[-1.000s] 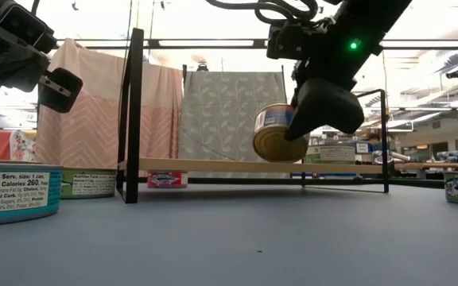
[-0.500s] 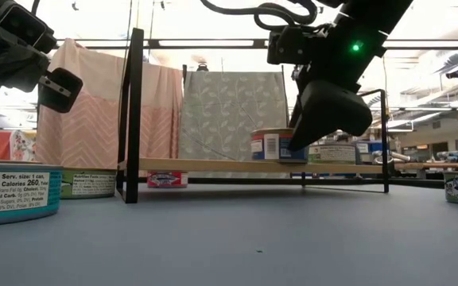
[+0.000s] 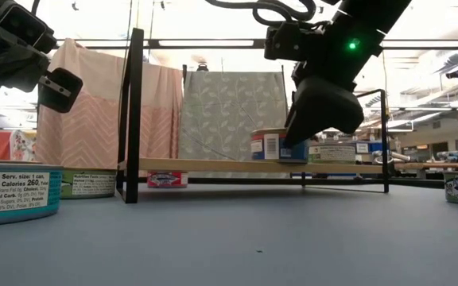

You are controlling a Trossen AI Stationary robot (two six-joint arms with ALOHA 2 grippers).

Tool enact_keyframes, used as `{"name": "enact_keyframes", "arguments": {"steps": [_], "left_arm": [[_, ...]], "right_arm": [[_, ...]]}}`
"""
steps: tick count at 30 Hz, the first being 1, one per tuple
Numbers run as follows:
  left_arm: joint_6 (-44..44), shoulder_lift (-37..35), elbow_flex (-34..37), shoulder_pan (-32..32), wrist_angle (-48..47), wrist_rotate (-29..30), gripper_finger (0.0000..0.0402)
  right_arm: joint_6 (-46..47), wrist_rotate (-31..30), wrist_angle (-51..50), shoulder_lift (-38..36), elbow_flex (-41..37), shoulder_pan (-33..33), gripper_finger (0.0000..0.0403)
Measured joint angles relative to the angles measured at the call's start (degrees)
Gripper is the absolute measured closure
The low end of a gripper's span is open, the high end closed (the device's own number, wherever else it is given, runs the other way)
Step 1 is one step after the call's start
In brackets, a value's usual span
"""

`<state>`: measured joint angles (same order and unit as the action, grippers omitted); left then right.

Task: Stack canned seafood by type on shelf
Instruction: Put the blue/pink tuna can on the shelf

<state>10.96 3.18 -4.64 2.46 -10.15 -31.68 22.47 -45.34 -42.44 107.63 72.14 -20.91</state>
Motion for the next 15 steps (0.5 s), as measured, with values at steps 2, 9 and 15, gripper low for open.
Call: {"name": "enact_keyframes", "arguments": {"steps": [2,9,15], "left_arm": [[0.02,-0.02,0.00,0.02,0.00,0.00,0.0395],[0.02,0.00,0.00,0.00,0.00,-0.02,0.0395],[0.02,-0.02,-0.02,0.01,0.00,-0.02,0.0395]], "right_arm": [[-0.01,-1.58,0.00,0.00,0.02,0.00,0.0169],[-1.49,-3.73,-0.04,0.00,0.07,0.99,0.0196],[-1.68,-6.78,-0.03,0.00,0.07,2.15,0.0232]]}}
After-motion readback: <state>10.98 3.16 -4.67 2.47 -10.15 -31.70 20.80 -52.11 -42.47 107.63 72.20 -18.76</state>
